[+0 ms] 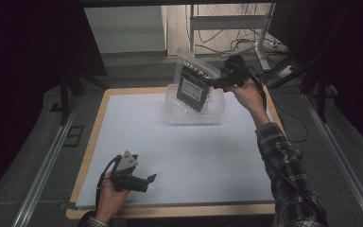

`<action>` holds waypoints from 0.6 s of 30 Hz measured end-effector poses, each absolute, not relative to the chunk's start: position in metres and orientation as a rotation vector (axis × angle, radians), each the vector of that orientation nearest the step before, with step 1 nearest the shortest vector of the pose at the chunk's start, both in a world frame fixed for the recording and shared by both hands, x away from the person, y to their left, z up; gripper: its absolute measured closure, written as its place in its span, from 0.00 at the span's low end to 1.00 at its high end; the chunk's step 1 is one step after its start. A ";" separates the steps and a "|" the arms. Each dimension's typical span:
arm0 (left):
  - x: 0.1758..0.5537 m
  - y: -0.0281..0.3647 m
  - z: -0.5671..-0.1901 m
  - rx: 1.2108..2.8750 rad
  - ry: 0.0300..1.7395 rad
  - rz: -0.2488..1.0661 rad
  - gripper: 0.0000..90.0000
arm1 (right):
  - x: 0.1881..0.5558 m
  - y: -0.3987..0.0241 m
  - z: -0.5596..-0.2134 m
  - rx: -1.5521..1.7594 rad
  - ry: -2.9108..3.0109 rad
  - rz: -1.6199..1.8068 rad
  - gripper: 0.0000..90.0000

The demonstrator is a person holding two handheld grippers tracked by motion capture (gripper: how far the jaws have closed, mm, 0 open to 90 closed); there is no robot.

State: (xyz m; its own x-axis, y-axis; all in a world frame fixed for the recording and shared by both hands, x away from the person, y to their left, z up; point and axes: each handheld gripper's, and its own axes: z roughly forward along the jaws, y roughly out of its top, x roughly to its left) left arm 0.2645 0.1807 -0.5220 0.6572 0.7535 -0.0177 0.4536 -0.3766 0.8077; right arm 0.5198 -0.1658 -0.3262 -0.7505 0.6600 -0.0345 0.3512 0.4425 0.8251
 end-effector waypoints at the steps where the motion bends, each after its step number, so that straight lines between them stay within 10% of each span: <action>1: 0.265 0.181 -0.522 2.034 0.936 0.453 0.00 | 0.518 -0.167 -0.326 0.858 2.348 1.218 0.12; 18: 0.265 0.181 -0.522 2.032 0.942 0.453 0.00 | 0.486 -0.185 -0.328 0.817 2.363 1.219 0.09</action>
